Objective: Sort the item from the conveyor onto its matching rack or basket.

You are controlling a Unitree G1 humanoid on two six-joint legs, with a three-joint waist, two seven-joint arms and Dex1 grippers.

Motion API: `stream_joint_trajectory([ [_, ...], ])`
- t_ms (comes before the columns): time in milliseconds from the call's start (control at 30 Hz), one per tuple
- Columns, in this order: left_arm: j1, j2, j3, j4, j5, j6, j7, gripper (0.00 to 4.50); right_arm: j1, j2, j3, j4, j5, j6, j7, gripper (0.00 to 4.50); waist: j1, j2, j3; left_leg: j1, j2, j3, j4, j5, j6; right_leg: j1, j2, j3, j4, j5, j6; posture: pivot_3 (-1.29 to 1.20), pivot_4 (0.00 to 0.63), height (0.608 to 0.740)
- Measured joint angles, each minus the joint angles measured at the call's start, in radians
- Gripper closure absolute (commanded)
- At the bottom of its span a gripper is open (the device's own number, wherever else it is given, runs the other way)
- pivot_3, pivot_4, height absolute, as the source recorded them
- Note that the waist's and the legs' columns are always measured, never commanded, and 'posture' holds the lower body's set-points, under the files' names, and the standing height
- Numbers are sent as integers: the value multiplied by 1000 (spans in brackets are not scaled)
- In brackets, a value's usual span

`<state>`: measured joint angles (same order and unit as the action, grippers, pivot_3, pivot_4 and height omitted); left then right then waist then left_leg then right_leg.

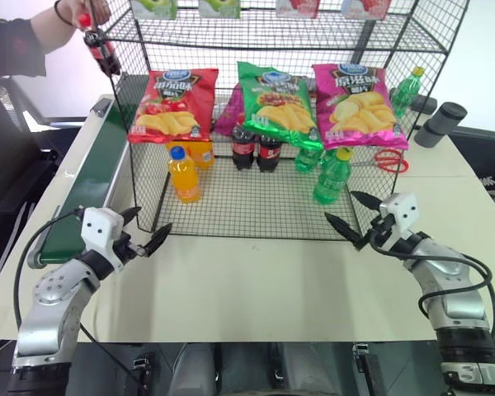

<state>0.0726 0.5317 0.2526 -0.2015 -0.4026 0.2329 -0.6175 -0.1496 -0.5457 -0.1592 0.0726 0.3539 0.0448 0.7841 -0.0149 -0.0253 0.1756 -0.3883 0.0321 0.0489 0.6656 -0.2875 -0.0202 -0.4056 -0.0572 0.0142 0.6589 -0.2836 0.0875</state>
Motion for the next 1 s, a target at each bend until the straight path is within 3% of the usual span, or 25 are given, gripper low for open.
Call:
stream_joint_trajectory([
  [367, -9, -1, 8, -9, -9, 6, 16, 0, -23, 15, 17, 0, 0, 0, -2, 38, 1, 0, 0, 0, 0, 0, 0, 0, 0, 0, 0, 0, 0, 0, 0, 0, 150, 740],
  [733, -27, 7, 114, -6, -51, 39, 57, 0, -58, 44, 35, 8, -12, -6, -2, 38, 0, 0, 0, 0, 0, 0, 0, 0, 0, 0, 0, 0, 0, 0, 0, 0, 150, 740],
  [867, -48, -21, 198, 9, -78, 37, 121, 0, -60, 58, 44, 10, -17, -7, 1, 38, 0, 0, 0, 0, 0, 0, 0, 0, 0, 0, 0, 0, 0, 0, 0, 0, 150, 740],
  [1000, -100, -23, 261, 89, -20, -6, 249, 0, -66, 66, 58, 11, -18, -6, 7, 38, 0, 0, 0, 0, 0, 0, 0, 0, 0, 0, 0, 0, 0, 0, 0, 0, 150, 740],
])
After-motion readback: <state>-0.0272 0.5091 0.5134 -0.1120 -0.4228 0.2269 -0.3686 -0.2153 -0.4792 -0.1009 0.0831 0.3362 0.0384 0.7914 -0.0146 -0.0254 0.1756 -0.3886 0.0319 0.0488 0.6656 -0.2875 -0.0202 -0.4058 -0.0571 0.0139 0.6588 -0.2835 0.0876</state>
